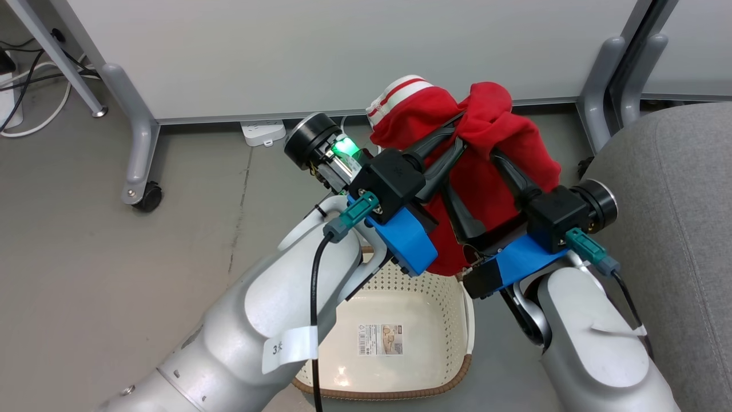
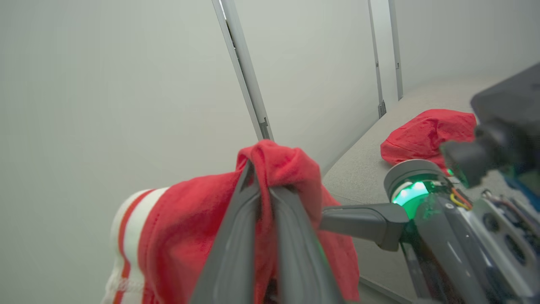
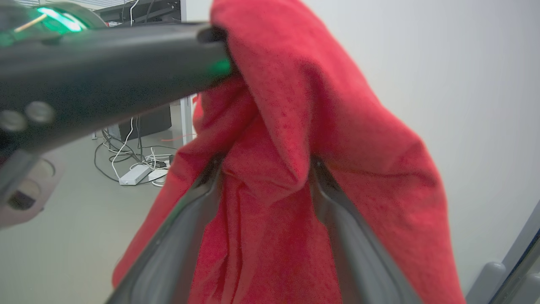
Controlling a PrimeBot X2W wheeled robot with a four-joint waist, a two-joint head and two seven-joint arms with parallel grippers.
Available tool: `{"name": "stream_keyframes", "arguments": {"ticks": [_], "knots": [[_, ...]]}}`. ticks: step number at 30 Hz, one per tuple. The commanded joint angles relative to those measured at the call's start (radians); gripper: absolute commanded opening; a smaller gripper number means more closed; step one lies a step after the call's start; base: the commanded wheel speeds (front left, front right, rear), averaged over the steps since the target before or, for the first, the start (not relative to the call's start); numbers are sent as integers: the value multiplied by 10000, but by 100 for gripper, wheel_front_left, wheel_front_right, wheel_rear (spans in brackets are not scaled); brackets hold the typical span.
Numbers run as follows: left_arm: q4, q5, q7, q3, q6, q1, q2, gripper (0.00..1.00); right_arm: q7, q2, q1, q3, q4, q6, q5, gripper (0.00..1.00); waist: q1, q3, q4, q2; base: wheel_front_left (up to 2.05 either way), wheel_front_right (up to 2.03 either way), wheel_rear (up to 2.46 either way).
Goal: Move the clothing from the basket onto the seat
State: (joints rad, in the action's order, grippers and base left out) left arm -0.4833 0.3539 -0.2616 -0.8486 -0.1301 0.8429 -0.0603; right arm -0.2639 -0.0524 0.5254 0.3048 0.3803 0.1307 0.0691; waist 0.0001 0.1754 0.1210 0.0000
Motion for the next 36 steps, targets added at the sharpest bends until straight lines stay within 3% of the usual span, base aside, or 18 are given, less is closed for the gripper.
{"name": "stream_keyframes", "arguments": {"ticks": [1,5,6,7,36], "knots": [[47,63,-51,5,-3,129,8,0,-8,28,146,-34,-30,1,86,100,-1,5,10,0,0,0,0],[54,72,-51,-30,-3,171,27,0,-8,27,220,-146,-124,1,228,100,-1,22,28,0,0,0,0],[54,80,-51,-37,-3,178,30,0,-8,27,226,-152,-136,1,236,58,-1,25,32,0,0,0,0],[51,90,-51,-44,-3,179,33,0,-8,27,234,-152,-149,1,248,0,-1,24,35,0,0,0,0],[-101,-7,-52,125,-3,39,81,0,-7,30,14,-5,41,1,168,0,-1,-66,-35,0,0,0,0]]}}
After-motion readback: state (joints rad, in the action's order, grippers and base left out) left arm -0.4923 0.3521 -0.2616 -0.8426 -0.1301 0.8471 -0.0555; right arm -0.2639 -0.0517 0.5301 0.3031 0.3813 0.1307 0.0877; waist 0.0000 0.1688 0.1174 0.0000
